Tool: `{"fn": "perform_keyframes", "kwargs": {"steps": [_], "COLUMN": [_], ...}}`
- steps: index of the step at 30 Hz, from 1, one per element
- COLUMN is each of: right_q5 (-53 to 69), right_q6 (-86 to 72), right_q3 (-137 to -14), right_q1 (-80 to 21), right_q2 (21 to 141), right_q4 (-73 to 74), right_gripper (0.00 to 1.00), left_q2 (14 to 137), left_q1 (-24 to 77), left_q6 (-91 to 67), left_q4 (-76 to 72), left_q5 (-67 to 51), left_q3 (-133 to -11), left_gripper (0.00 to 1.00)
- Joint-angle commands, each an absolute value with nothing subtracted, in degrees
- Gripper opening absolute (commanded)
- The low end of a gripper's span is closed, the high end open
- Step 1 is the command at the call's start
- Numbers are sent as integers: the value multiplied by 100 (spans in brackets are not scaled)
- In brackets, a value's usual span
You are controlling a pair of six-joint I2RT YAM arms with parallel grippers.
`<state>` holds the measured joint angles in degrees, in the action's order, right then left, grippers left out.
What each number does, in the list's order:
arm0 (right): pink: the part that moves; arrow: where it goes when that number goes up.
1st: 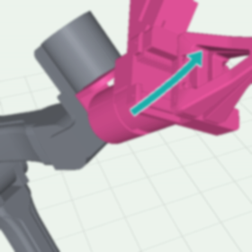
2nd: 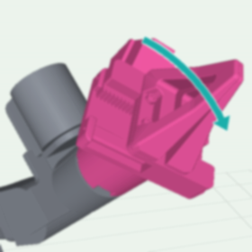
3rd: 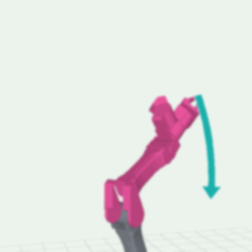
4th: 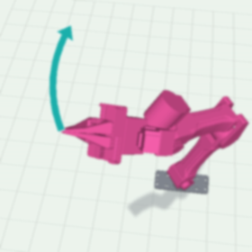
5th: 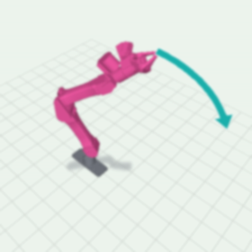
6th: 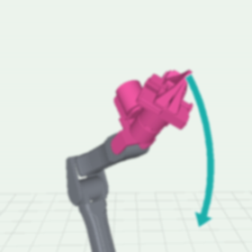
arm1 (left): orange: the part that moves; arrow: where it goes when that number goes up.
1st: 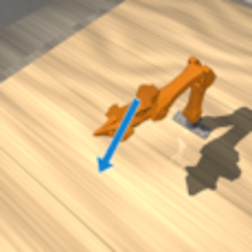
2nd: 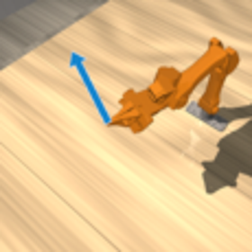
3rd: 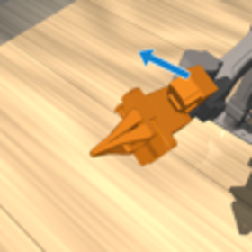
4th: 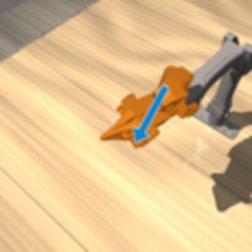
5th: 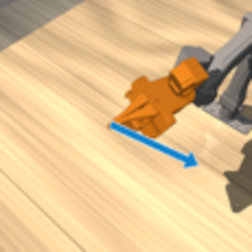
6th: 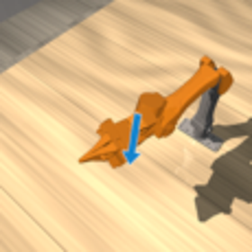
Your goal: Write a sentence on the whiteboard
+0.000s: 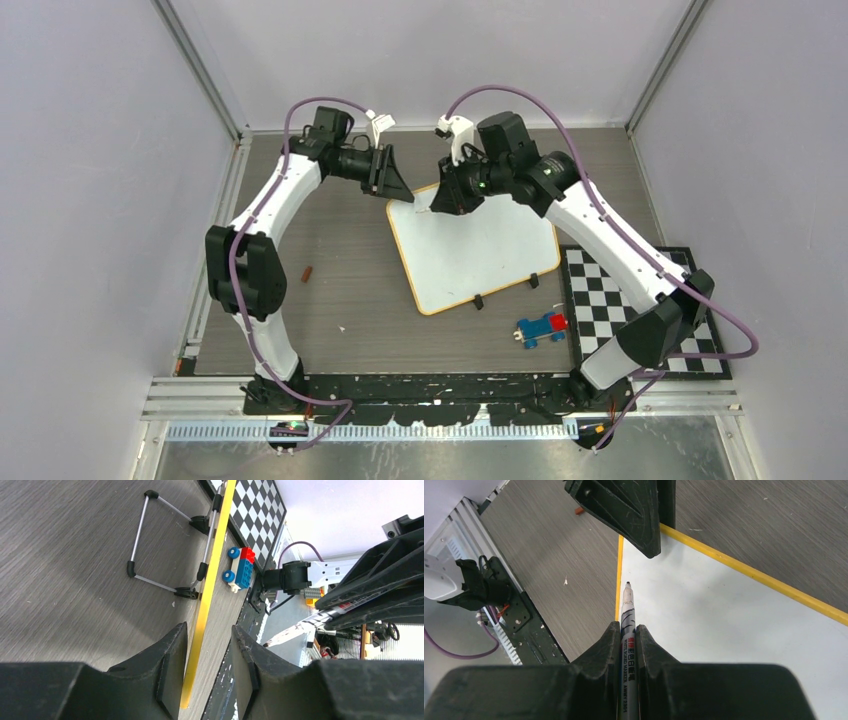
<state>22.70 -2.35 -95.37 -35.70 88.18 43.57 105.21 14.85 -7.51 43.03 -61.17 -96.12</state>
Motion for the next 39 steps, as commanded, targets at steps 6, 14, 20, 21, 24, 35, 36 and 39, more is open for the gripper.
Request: {"fn": "perform_keyframes", "kwargs": {"steps": [6, 14, 20, 21, 24, 35, 36, 39], "right_q5": [2218, 2181, 2037, 1994, 1925, 1862, 1848, 1820], "right_q6": [-317, -336, -340, -330, -331, -441, -435, -458], "right_q3": [-9795, -9943, -10060, -10058, -10047, -10023, -10027, -10031], "right_q1": [-3689, -3787, -3898, -3903, -3915, -3922, -3920, -3920], "right_q2": [9058, 9278, 9444, 9456, 9477, 9565, 9571, 9589], "right_q4": [3995, 3990, 3964, 3953, 3918, 3833, 3824, 3790], "right_gripper": [0, 0, 0, 0, 0, 0, 0, 0], "left_q2": [10302, 10309, 10302, 10299, 10296, 10304, 10303, 10292], "left_q1": [1337, 1336, 1336, 1336, 1336, 1338, 1336, 1336], "left_q6": [-695, -695, -631, -606, -565, -532, -528, -521], "left_q4": [4073, 4017, 4030, 4048, 4066, 4083, 4090, 4103], "left_q5": [-6160, -6274, -6268, -6259, -6241, -6251, -6251, -6250], "left_q3": [-9390, -9360, -9348, -9351, -9349, -9351, -9352, -9347], "left_gripper": [31, 11, 0, 0, 0, 0, 0, 0]}}
